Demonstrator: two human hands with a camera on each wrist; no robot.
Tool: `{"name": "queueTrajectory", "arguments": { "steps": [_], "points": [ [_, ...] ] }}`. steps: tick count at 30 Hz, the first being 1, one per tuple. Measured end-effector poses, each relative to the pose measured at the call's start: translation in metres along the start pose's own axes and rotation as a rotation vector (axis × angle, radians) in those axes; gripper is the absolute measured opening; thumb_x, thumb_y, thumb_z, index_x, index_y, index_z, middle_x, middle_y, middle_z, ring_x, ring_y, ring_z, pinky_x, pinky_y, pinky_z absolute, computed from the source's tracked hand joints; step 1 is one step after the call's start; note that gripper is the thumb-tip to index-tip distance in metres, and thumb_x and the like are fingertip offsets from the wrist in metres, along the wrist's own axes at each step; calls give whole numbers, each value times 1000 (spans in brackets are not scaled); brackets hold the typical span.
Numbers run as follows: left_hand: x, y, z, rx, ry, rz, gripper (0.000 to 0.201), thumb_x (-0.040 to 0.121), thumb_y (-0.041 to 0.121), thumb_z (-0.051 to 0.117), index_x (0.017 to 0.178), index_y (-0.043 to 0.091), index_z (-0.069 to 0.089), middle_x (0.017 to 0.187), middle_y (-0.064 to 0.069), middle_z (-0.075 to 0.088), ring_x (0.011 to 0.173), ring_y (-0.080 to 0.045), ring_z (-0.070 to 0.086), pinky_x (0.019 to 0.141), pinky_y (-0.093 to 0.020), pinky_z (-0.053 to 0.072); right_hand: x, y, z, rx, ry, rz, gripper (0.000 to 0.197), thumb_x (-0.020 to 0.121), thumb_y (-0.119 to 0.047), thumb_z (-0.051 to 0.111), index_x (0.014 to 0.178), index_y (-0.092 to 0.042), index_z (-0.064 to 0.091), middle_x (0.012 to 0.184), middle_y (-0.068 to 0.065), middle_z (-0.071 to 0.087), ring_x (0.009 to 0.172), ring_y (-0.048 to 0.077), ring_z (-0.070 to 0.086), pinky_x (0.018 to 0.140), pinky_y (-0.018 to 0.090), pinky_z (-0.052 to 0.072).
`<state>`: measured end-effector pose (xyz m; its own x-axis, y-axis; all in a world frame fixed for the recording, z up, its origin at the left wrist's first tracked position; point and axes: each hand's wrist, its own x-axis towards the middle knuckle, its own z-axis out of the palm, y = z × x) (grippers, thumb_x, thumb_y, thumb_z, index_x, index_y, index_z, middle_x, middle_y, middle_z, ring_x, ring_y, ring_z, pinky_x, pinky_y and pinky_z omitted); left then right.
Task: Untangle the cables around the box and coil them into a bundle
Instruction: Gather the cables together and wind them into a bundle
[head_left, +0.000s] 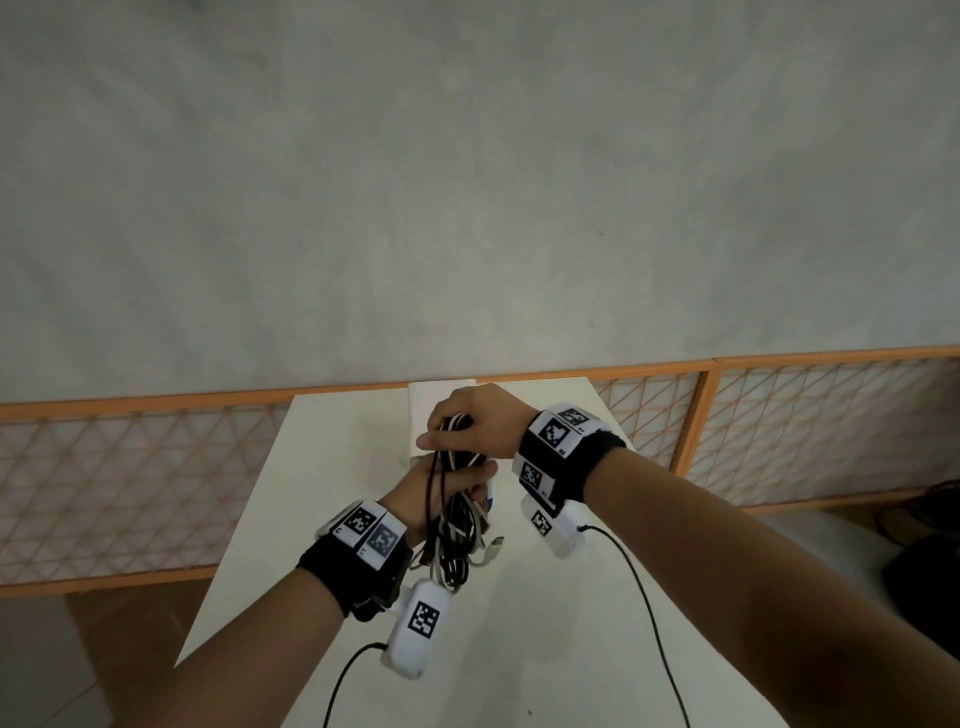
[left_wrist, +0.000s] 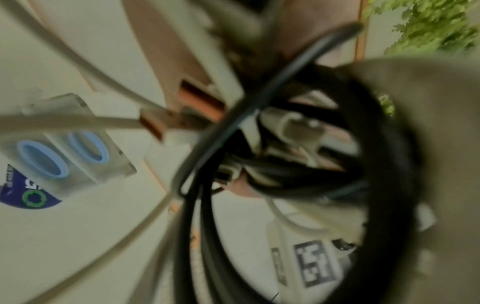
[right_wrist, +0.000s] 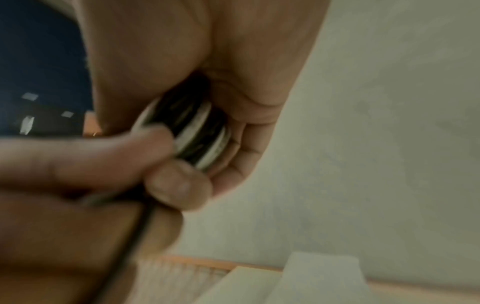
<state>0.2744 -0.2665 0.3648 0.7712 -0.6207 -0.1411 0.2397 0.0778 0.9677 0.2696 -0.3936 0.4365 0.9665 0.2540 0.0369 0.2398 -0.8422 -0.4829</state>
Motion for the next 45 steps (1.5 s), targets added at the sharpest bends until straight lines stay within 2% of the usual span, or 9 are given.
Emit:
{"name": "queueTrajectory", "arguments": {
  "steps": [8,14,20,24,28,32,38,42,45],
  "points": [
    [5,8,-1,123,-60,36,22,77,18,70,70,1,58,60,-10,58,57,-29,57,75,-51,47,3,3,1,-24,243,-178,13,82,-22,67,85,-9,71,79,-3,53,71,12,50,62,18,33],
    [-6,10,-16,106,-187,7,36,77,30,68,101,3,63,81,-14,70,75,-28,69,69,-36,55,3,6,13,69,411,-271,9,78,-14,69,77,-5,71,73,0,55,63,15,52,59,14,37],
    [-7,9,-39,-71,-23,126,57,82,40,64,124,2,58,129,-35,52,112,-39,51,96,-52,37,4,16,5,140,518,-227,7,78,-10,70,76,-3,71,74,9,60,66,16,53,62,22,40],
    [-7,25,-34,121,-64,156,55,76,38,70,123,11,56,115,-3,67,108,-16,62,89,-28,51,8,11,4,-29,399,-270,14,81,-19,68,83,-5,70,80,10,59,66,22,56,64,29,45],
    [-2,27,-9,382,129,168,22,77,4,73,96,10,65,93,-11,71,87,-26,68,83,-37,56,19,-2,10,-69,402,-331,15,86,-14,61,85,-1,68,81,14,62,69,29,59,63,26,39],
    [5,23,-1,293,276,137,9,81,5,65,73,1,68,73,-19,70,66,-35,66,66,-39,56,23,-5,8,-39,367,-328,17,91,-15,57,92,0,65,87,16,65,77,28,60,69,31,45],
    [11,16,-8,286,396,229,27,81,28,72,68,6,65,64,-10,65,60,-23,64,63,-34,53,-5,4,4,705,307,91,66,83,-51,61,136,-31,28,133,8,43,119,21,47,84,28,45],
    [16,21,-15,249,538,294,30,81,30,72,63,9,61,57,-1,60,47,-6,56,55,-19,46,-39,26,28,622,-176,314,74,83,-57,57,140,-19,31,133,11,53,113,28,58,80,30,49],
    [17,22,-11,214,556,300,33,82,27,71,59,9,57,54,0,56,43,-4,53,51,-17,46,-53,40,63,594,-379,304,65,82,-54,61,132,-15,47,98,5,65,85,22,64,70,28,48]
  ]
}}
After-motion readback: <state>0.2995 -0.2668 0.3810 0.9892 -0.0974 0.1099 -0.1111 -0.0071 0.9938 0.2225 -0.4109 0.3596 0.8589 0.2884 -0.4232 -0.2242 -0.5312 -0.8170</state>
